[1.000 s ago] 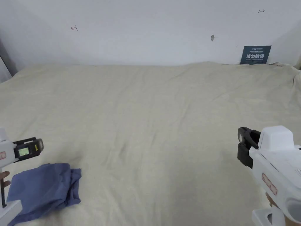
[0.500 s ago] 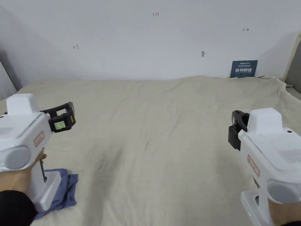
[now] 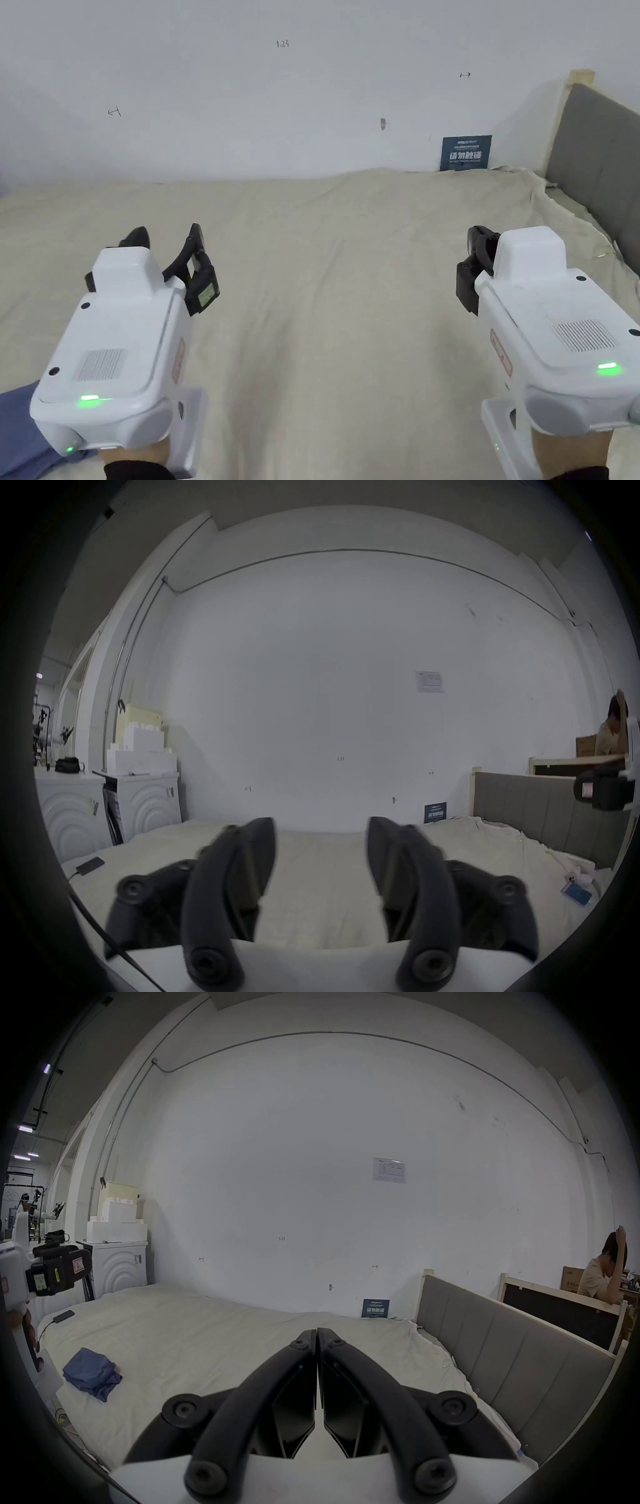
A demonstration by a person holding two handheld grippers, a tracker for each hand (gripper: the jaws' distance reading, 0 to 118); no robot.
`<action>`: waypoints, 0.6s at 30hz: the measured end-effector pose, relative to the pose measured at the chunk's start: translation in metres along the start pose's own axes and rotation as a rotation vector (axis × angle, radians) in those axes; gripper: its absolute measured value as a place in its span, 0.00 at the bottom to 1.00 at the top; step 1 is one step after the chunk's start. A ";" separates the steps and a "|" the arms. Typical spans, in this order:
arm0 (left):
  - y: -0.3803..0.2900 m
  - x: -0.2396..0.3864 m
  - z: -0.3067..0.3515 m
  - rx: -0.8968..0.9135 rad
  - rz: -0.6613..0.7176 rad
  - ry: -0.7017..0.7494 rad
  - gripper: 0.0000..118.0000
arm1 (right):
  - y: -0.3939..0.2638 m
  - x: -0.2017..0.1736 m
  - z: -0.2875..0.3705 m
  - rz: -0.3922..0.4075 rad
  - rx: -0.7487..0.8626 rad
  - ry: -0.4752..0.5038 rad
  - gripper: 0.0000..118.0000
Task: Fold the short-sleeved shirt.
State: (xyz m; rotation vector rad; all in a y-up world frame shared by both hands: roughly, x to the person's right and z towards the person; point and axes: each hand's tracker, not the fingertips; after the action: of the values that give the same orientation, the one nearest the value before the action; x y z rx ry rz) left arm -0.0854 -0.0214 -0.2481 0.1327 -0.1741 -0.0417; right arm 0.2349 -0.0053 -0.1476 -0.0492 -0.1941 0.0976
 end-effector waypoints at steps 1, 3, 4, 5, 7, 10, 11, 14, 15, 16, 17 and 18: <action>-0.001 0.008 0.001 -0.003 -0.004 0.002 0.18 | -0.001 0.001 0.002 0.004 0.000 -0.003 0.00; -0.007 0.013 0.002 0.007 0.002 -0.031 0.06 | -0.003 0.003 0.004 0.001 -0.003 -0.003 0.00; -0.009 0.014 0.001 0.003 0.013 -0.051 0.01 | -0.004 0.003 0.005 -0.002 -0.005 -0.004 0.00; -0.008 0.019 0.001 -0.020 0.027 -0.073 0.00 | -0.005 0.003 0.006 -0.002 -0.005 -0.007 0.00; -0.010 0.022 -0.002 -0.040 0.045 -0.097 0.00 | -0.009 0.006 0.003 0.000 -0.007 -0.018 0.00; -0.011 0.027 -0.002 -0.049 0.055 -0.097 0.00 | -0.012 0.009 0.002 -0.008 -0.018 -0.014 0.00; -0.011 0.027 -0.003 -0.048 0.060 -0.100 0.00 | -0.014 0.010 0.001 -0.009 -0.018 -0.017 0.00; -0.012 0.029 -0.004 -0.058 0.066 -0.112 0.00 | -0.015 0.012 0.001 -0.013 -0.019 -0.024 0.00; -0.013 0.028 -0.006 -0.062 0.067 -0.114 0.00 | -0.016 0.012 0.001 -0.016 -0.020 -0.024 0.00; -0.013 0.028 -0.006 -0.067 0.069 -0.116 0.00 | -0.017 0.013 0.000 -0.018 -0.021 -0.025 0.00; -0.013 0.029 -0.006 -0.070 0.073 -0.118 0.00 | -0.017 0.014 0.000 -0.021 -0.021 -0.025 0.00; -0.014 0.029 -0.006 -0.070 0.074 -0.118 0.00 | -0.017 0.014 0.001 -0.021 -0.021 -0.028 0.00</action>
State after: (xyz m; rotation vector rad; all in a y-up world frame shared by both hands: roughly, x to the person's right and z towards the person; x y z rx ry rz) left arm -0.0562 -0.0357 -0.2507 0.0542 -0.2953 0.0181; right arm 0.2499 -0.0210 -0.1435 -0.0664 -0.2233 0.0752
